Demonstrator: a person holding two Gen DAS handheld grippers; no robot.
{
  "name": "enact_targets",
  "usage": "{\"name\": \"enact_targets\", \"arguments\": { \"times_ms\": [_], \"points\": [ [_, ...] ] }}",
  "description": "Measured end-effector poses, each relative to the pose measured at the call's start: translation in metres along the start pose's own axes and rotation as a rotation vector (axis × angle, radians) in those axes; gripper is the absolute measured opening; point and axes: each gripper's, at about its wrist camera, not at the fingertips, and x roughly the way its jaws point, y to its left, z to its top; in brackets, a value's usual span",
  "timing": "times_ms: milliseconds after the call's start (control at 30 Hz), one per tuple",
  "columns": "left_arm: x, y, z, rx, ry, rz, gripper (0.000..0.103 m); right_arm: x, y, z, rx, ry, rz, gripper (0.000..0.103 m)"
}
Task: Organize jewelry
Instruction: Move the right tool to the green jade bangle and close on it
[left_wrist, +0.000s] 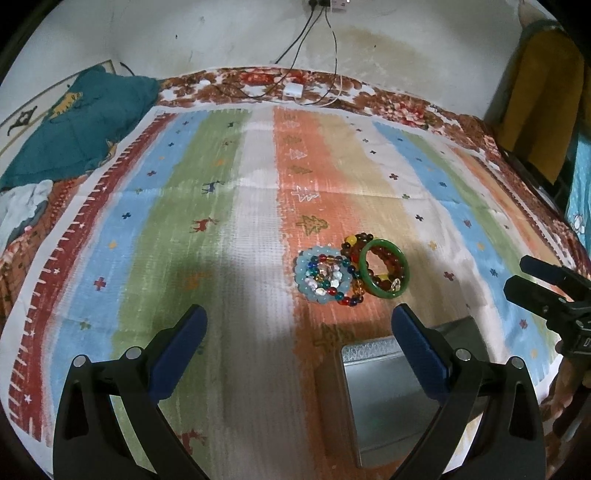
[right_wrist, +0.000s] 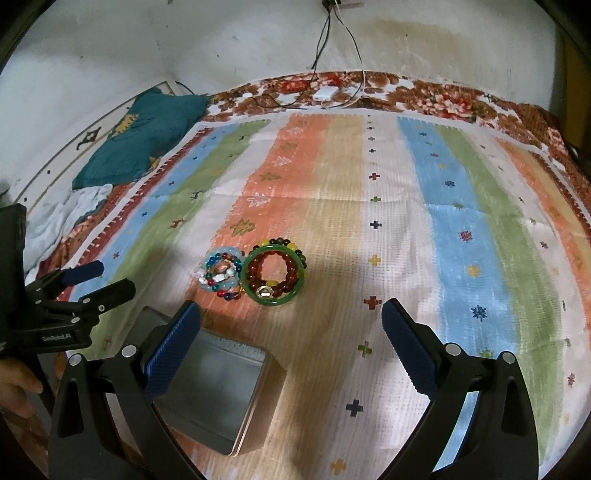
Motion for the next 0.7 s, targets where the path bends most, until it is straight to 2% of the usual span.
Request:
{"name": "enact_targets", "arguments": {
  "times_ms": [700],
  "points": [
    [0.039, 0.006, 0.025, -0.042, 0.076, -0.058, 0.097, 0.042, -0.005, 0.024, -0.006, 0.080, -0.013, 0.099]
  ]
}}
